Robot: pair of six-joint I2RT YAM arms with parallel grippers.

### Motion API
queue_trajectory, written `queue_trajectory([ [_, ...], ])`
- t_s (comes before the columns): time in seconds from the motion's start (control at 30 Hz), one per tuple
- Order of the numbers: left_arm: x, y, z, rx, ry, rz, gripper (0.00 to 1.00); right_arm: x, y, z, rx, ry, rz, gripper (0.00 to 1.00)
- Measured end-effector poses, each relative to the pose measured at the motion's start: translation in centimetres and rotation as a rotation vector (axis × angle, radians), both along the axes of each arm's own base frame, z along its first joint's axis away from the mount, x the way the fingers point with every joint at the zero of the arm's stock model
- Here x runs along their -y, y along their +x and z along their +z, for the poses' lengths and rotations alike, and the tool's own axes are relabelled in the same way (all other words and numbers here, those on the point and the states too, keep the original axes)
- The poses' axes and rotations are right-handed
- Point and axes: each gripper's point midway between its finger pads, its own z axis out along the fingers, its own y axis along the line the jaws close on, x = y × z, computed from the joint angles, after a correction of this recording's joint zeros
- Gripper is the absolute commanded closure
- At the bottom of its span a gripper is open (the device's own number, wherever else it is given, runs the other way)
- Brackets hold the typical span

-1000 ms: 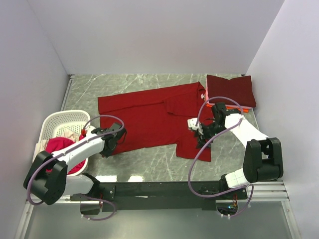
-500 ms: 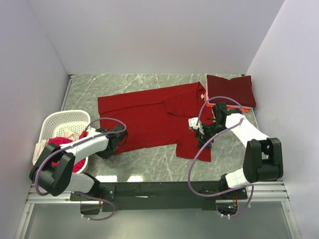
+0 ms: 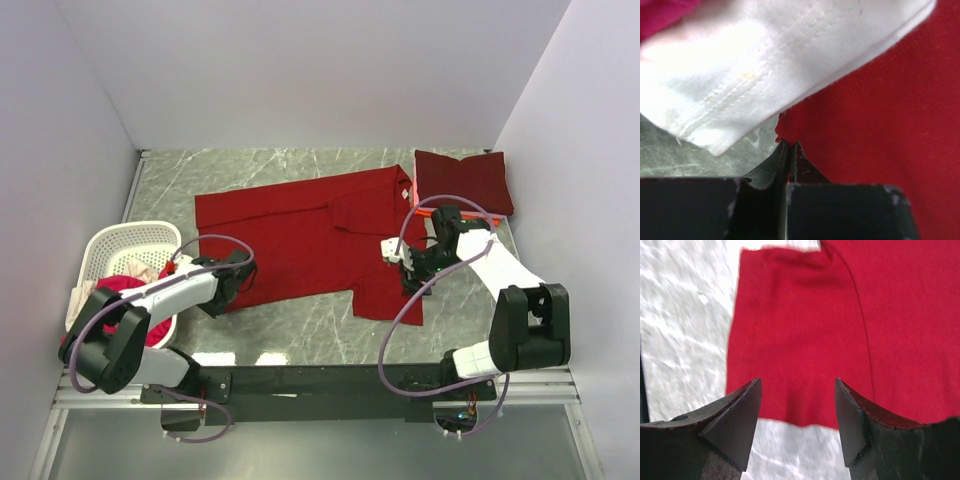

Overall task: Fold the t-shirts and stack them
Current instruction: Fold the tshirt

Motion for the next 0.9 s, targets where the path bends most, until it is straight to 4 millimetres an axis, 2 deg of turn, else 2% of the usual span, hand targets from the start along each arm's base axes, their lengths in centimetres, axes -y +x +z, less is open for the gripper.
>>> queue_trajectory([
  [0.2,0.3,0.3,1.0,0.036,-0.031,-0.02,1.0,3.3,-0.1,-0.8,0.054,-0.108,0.072,0.36],
  [0.3,0.5,0.3,1.3,0.044,-0.042,-0.031,1.0,4.6,-1.5,-2.1,0.053,-0.162,0.16,0.37],
  [0.43,0.6,0.2,1.3,0.032,-0.048,-0.045,1.0,5.3,-5.1,-4.4,-0.019,-0.199,0.27,0.39],
  [0.63,0.7,0.1,1.3,0.026,-0.051,-0.055,0.99,5.9,-8.0,-6.1,-0.046,-0.249,0.355,0.4],
  [0.73,0.7,0.1,1.3,0.024,-0.052,-0.057,1.0,6.1,-8.5,-6.6,-0.032,-0.271,0.383,0.42],
  [0.83,0.8,0.1,1.2,0.02,-0.055,-0.061,1.0,5.8,-8.0,-6.7,0.007,-0.282,0.404,0.46],
  [0.87,0.8,0.1,1.2,0.019,-0.056,-0.062,1.0,5.7,-7.8,-6.8,0.02,-0.285,0.412,0.48],
  [0.9,0.9,0.1,1.2,0.019,-0.058,-0.062,1.0,5.6,-7.7,-6.8,0.03,-0.287,0.416,0.55],
])
